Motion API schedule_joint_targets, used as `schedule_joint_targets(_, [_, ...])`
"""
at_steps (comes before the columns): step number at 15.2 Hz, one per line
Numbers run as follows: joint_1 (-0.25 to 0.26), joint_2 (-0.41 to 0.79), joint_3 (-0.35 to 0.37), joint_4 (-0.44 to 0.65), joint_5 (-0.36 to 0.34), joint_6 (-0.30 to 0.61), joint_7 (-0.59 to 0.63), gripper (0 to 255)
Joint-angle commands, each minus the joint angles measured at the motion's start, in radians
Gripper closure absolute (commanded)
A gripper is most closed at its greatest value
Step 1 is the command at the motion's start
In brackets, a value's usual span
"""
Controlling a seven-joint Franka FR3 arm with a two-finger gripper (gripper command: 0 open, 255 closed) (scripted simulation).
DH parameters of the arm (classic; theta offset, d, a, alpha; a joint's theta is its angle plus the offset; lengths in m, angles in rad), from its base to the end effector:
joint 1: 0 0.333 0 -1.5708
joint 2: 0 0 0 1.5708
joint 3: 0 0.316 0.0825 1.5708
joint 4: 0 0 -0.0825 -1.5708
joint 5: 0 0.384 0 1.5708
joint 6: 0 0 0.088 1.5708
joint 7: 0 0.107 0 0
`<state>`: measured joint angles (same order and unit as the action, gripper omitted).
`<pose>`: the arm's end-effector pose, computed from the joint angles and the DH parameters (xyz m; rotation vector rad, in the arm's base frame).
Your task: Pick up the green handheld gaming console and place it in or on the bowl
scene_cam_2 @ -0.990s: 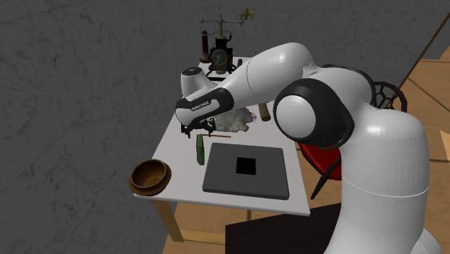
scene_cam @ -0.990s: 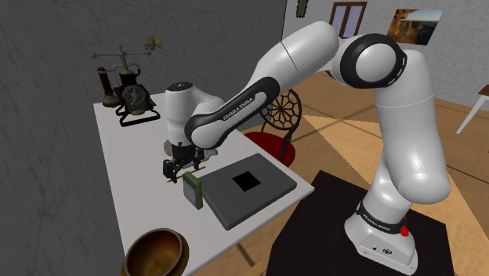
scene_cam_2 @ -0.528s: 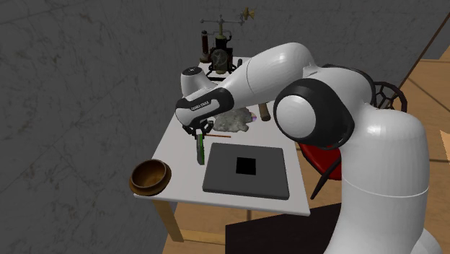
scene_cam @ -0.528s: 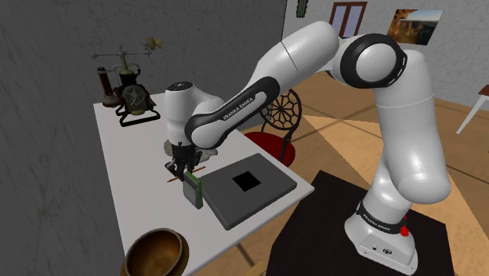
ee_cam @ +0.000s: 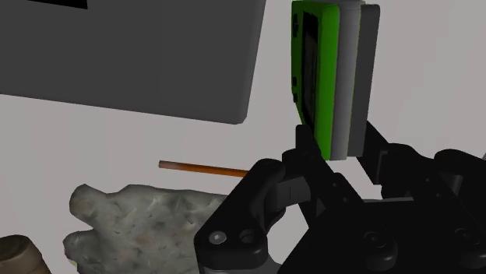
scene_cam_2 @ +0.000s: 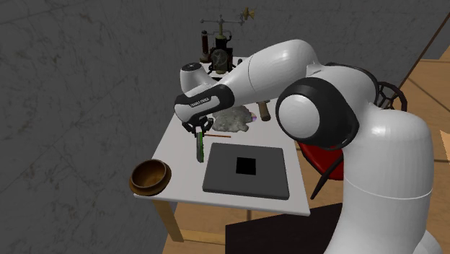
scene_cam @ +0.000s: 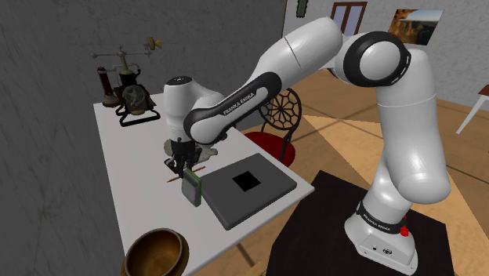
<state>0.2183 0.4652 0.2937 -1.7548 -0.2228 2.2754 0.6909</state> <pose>0.5916 0.3053 0.3214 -3.1285 0.1183 -0.1447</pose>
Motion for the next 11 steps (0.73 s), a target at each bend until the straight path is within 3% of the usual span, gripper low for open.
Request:
schedule_joint_targets(1, [-0.002, -0.015, 0.004, 0.008, 0.007, -0.022, -0.005, 255])
schedule_joint_targets(11, [-0.010, -0.073, 0.017, 0.061, 0.035, -0.130, -0.026, 255])
